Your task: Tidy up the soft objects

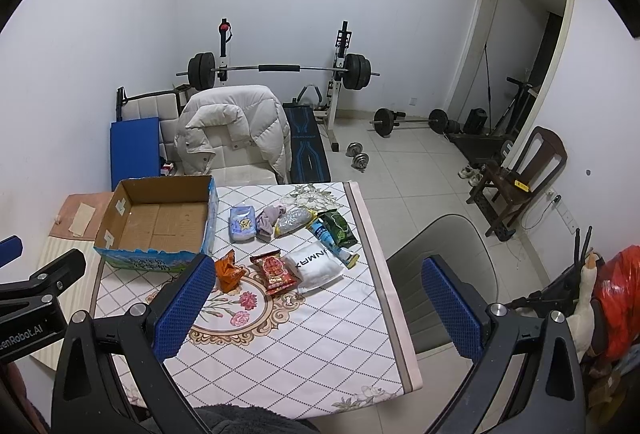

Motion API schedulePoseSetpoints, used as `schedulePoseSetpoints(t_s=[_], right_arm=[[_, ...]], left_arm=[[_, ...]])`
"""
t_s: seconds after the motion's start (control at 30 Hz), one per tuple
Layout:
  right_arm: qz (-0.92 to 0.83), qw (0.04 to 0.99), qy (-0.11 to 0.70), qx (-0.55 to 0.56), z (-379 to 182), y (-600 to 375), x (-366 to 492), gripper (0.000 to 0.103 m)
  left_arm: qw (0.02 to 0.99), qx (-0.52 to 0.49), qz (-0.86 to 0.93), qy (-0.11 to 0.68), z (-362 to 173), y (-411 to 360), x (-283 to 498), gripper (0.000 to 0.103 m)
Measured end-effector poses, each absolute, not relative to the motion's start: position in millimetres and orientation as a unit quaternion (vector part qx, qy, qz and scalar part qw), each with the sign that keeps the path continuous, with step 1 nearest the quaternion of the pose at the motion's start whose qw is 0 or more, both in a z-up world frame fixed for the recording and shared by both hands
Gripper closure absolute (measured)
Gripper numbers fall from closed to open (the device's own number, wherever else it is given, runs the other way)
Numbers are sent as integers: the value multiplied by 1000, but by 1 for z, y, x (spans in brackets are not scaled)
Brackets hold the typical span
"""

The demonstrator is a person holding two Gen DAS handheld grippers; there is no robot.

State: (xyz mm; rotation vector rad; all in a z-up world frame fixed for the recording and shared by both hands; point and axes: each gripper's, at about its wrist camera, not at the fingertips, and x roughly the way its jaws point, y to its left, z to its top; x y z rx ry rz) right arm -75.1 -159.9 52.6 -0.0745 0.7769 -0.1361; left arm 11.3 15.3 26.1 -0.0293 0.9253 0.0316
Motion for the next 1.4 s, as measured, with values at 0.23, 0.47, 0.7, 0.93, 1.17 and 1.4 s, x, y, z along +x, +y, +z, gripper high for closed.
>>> schedulePoseSetpoints(t_s=[0.23,0.47,0.7,0.93,1.17,1.4], right_arm=[[-65,923,378,-34,59,-158,-73,0],[-61,923,378,-31,66,-155,-66,0],[-44,902,429,-23,31,-167,-10,0],[24,807,588,-54,-147,-183,163,0],[17,722,681,-119,-315,-190,267,1],[52,660,736,-141,-396,-211,282,7]], left_arm=[[896,-9,14,444,36,6,13,0],[896,-9,15,443,36,5,10,0],[873,-39,20,486,-5,19,44,0],[800,-76,38,595,-139,26,116,1],[740,-112,58,660,-244,9,152,11],[698,-141,24,701,-305,-40,209,11]])
